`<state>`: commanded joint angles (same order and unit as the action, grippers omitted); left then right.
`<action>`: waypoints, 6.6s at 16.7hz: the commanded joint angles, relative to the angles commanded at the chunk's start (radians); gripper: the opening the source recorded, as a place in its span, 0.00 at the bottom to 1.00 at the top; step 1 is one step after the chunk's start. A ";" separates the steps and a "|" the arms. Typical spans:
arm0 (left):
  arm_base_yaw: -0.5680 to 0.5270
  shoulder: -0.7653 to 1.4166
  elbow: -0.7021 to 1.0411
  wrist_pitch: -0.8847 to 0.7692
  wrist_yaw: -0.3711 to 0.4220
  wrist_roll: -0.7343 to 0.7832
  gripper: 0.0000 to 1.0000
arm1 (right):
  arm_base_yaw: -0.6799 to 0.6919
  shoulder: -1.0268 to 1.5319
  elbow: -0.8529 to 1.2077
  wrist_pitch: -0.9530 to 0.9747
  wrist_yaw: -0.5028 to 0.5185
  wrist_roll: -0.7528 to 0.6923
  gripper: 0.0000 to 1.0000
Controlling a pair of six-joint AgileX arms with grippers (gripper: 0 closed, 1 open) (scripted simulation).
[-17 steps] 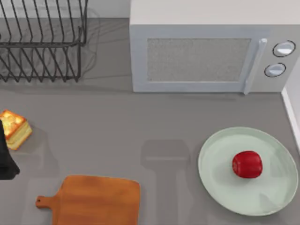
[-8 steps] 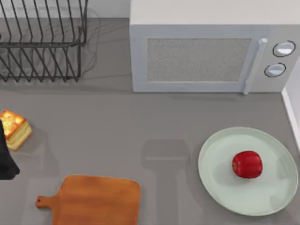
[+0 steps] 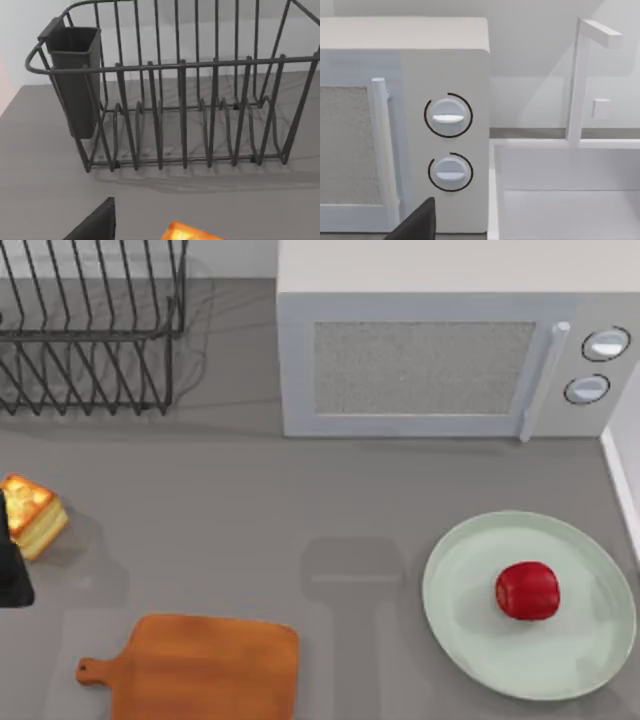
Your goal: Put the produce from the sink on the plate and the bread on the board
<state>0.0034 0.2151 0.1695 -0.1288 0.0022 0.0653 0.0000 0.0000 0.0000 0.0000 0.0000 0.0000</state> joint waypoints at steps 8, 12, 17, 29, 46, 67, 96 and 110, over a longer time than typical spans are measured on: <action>0.023 0.692 0.501 -0.364 -0.008 0.194 1.00 | 0.000 0.000 0.000 0.000 0.000 0.000 1.00; 0.031 1.048 0.765 -0.557 -0.008 0.296 1.00 | 0.000 0.000 0.000 0.000 0.000 0.000 1.00; 0.036 1.427 1.041 -0.764 -0.005 0.406 1.00 | 0.000 0.000 0.000 0.000 0.000 0.000 1.00; 0.033 1.715 1.242 -0.922 -0.003 0.491 1.00 | 0.000 0.000 0.000 0.000 0.000 0.000 1.00; 0.040 1.822 1.096 -0.670 -0.002 0.496 0.70 | 0.000 0.000 0.000 0.000 0.000 0.000 1.00; 0.036 1.797 1.134 -0.718 0.006 0.494 0.00 | 0.000 0.000 0.000 0.000 0.000 0.000 1.00; -0.548 1.394 0.885 -0.912 0.000 -0.537 0.00 | 0.000 0.000 0.000 0.000 0.000 0.000 1.00; -0.659 1.333 0.761 -0.817 -0.005 -0.701 0.00 | 0.000 0.000 0.000 0.000 0.000 0.000 1.00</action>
<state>-0.6553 1.5484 0.9307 -0.9459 -0.0028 -0.6354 0.0000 0.0000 0.0000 0.0000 0.0000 0.0000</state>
